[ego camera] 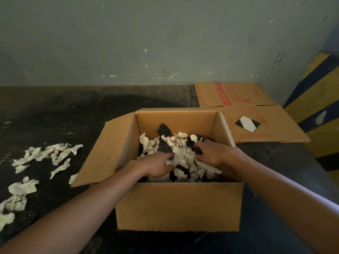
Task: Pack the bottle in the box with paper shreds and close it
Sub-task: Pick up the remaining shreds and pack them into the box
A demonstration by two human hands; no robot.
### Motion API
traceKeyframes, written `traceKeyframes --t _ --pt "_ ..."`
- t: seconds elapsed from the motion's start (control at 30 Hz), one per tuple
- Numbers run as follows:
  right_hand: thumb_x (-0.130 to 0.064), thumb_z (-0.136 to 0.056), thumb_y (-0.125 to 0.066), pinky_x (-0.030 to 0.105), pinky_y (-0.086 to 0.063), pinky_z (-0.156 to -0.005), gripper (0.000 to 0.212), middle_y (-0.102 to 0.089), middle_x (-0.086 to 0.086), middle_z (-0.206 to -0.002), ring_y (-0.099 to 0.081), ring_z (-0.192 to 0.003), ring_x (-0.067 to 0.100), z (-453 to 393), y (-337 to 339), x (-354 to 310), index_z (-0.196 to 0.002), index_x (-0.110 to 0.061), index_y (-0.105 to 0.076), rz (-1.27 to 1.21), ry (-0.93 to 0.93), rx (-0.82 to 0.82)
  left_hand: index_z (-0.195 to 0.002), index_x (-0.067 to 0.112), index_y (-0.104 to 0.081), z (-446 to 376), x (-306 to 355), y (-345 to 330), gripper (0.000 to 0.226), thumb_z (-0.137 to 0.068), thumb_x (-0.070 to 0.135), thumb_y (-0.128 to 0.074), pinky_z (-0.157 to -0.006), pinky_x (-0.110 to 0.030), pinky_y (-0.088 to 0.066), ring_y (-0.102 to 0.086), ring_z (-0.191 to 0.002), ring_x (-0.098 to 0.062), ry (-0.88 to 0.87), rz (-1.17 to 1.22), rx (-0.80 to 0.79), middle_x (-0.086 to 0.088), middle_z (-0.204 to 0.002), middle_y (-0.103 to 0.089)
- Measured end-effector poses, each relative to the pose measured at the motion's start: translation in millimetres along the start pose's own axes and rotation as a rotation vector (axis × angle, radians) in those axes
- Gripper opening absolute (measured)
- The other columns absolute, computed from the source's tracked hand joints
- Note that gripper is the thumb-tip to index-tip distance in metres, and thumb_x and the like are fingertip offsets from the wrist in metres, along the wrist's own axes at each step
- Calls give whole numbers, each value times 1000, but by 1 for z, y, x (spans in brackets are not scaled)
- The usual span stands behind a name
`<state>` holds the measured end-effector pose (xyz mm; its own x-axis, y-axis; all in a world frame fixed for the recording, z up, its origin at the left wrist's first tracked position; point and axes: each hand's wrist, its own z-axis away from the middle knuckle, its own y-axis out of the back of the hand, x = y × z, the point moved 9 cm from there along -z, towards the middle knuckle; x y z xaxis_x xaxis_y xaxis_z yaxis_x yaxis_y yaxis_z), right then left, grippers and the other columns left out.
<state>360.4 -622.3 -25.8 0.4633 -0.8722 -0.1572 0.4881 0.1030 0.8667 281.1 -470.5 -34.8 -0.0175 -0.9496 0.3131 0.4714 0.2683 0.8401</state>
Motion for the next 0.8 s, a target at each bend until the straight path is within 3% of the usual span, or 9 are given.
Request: traceKeyframes --t 0.1,0.17,0.23,0.33,0.5,0.57,0.63,0.7,0.8 --pt "-40 -100 -44 53 -26 -116 74 1 12 -165 -20 -147 41 -8 -29 7 -157 -26 0 -18 -79 -62 -157 25 -18 -5 18 -21 61 -103 48 -36 -117 -38 -26 -26 -147 -26 -34 -19 -121 -2 -164 -18" --pt "-41 -100 -44 50 -25 -117 69 -13 11 -164 -23 -147 34 -12 -61 15 -157 -21 -13 68 -110 -242 -158 28 -15 -8 21 -36 62 -103 50 -33 -118 -38 -21 -21 -149 -27 -9 -49 -211 1 -166 -7" --pt "-44 -98 -46 46 -34 -112 58 -39 8 -154 -41 -137 29 -8 -73 16 -149 -17 -38 93 -119 -335 -157 29 -17 -6 23 -36 61 -103 50 -33 -119 -38 -20 -21 -149 -27 7 -61 -216 1 -166 -7" --pt "-38 -98 -47 39 -47 -98 43 -58 6 -135 -58 -113 23 -3 -45 3 -131 -13 -57 63 -50 -225 -155 23 -28 5 28 -18 55 -104 42 -37 -114 -36 -27 -31 -145 -26 -18 -43 -134 -3 -162 -25" --pt "-37 -100 -45 34 -46 -80 36 -65 5 -117 -60 -96 20 15 28 -16 -119 -12 -63 16 -36 60 -141 24 -51 28 22 31 41 -103 37 -42 -100 -39 -46 -54 -125 -22 -21 56 144 -3 -143 -54" --pt "-44 -97 -46 38 -50 -86 41 -65 7 -122 -61 -103 24 23 47 -25 -126 -17 -59 -42 -35 198 -135 29 -56 44 17 51 37 -102 37 -43 -95 -41 -51 -58 -119 -19 -20 76 311 0 -136 -60" --pt "-47 -96 -45 43 -47 -97 51 -56 9 -139 -54 -121 30 33 54 -40 -141 -22 -47 -98 -3 297 -138 29 -53 65 9 65 40 -101 38 -44 -99 -43 -49 -55 -125 -17 -16 85 453 2 -140 -57" --pt "-49 -98 -43 50 -38 -108 60 -40 10 -154 -39 -138 34 44 54 -63 -151 -24 -32 -117 37 353 -140 27 -51 88 -1 71 41 -100 37 -44 -103 -42 -45 -51 -129 -16 -17 73 551 3 -143 -55" --pt "-51 -99 -38 55 -32 -112 62 -29 9 -159 -28 -143 36 58 42 -105 -154 -25 -25 -113 60 394 -142 26 -50 131 -24 70 43 -100 36 -44 -109 -42 -39 -45 -135 -15 7 65 627 3 -148 -50"
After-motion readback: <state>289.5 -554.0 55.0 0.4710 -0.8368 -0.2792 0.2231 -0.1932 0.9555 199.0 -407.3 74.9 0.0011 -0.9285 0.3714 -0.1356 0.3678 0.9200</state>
